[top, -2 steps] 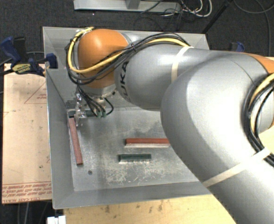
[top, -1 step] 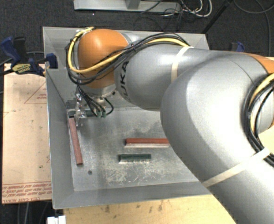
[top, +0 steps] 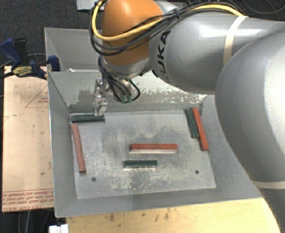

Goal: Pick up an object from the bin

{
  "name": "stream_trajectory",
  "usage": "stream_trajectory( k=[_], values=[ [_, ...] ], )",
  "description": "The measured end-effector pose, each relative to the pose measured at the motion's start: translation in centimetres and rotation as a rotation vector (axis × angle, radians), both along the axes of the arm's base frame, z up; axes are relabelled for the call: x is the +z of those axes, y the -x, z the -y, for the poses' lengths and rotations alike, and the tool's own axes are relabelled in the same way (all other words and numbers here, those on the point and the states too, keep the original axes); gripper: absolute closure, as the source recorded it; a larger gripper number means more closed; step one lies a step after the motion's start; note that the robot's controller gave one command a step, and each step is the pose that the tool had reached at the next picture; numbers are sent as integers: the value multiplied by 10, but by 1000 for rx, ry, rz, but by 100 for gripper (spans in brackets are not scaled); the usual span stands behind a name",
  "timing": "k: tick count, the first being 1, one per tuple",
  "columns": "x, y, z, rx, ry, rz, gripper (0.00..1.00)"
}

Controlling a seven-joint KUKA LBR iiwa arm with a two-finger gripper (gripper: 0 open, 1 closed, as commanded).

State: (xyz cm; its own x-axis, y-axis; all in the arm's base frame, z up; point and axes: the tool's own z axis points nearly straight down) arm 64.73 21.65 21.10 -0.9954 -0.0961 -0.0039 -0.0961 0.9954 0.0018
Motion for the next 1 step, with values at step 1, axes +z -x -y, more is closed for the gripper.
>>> stream_trajectory(
  k=[1],
  values=[
    [0, 0, 0, 0, 0, 0, 100]
  ],
)
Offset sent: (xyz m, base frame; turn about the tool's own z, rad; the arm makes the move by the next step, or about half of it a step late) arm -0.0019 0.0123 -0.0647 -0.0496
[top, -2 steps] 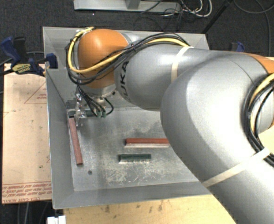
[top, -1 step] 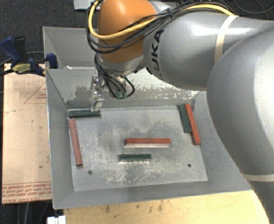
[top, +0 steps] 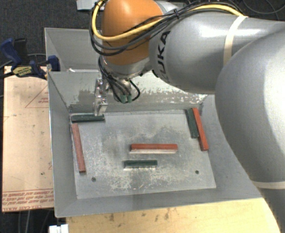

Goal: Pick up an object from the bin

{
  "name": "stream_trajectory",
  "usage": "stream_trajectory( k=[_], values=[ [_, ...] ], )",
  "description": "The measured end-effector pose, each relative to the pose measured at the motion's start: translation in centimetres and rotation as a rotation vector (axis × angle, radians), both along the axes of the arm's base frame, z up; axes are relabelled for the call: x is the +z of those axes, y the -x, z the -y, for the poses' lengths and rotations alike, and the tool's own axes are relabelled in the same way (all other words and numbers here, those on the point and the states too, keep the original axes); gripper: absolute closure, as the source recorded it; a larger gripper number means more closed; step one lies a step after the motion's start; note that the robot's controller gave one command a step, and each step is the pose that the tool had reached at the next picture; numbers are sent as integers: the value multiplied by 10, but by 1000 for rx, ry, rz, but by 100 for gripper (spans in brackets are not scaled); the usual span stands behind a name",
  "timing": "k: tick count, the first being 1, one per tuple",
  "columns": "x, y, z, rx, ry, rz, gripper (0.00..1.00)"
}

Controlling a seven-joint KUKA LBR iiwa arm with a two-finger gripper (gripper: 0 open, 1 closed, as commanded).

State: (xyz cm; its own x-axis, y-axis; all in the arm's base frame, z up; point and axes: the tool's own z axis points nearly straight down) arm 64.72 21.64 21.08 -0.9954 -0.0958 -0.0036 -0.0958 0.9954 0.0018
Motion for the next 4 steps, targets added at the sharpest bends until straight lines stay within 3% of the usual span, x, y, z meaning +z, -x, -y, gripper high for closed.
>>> stream_trajectory(
  k=[1, 2, 3, 4],
  values=[
    [-65, 2, -13, 49, 1, -2, 0],
    [-65, 1, -13, 48, 0, -1, 0],
    [-133, -12, -12, -36, -5, 12, 100],
    [-133, -12, -12, -36, -5, 12, 100]
  ],
)
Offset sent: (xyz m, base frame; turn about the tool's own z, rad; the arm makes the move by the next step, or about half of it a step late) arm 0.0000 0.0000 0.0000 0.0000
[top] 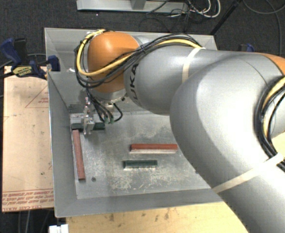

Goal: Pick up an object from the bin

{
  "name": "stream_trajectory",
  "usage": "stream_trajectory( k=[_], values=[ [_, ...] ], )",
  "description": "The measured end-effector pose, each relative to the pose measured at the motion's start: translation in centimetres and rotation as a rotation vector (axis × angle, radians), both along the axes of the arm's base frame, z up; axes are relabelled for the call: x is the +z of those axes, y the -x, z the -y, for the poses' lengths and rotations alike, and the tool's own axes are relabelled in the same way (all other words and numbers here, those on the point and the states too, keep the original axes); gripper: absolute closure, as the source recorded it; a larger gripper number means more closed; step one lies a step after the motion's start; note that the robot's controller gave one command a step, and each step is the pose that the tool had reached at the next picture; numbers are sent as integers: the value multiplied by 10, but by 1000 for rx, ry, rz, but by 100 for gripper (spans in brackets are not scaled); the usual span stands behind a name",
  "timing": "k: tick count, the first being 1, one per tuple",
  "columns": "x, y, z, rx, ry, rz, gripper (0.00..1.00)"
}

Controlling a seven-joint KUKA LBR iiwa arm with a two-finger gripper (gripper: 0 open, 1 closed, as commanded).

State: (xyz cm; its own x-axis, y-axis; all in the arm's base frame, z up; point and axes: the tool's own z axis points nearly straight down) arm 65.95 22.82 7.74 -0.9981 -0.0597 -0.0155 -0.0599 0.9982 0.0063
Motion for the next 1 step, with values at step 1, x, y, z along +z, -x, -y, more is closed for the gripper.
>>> stream_trajectory(
  k=[1],
  values=[
    [123, 7, -1, 44, 6, -11, 100]
  ],
)
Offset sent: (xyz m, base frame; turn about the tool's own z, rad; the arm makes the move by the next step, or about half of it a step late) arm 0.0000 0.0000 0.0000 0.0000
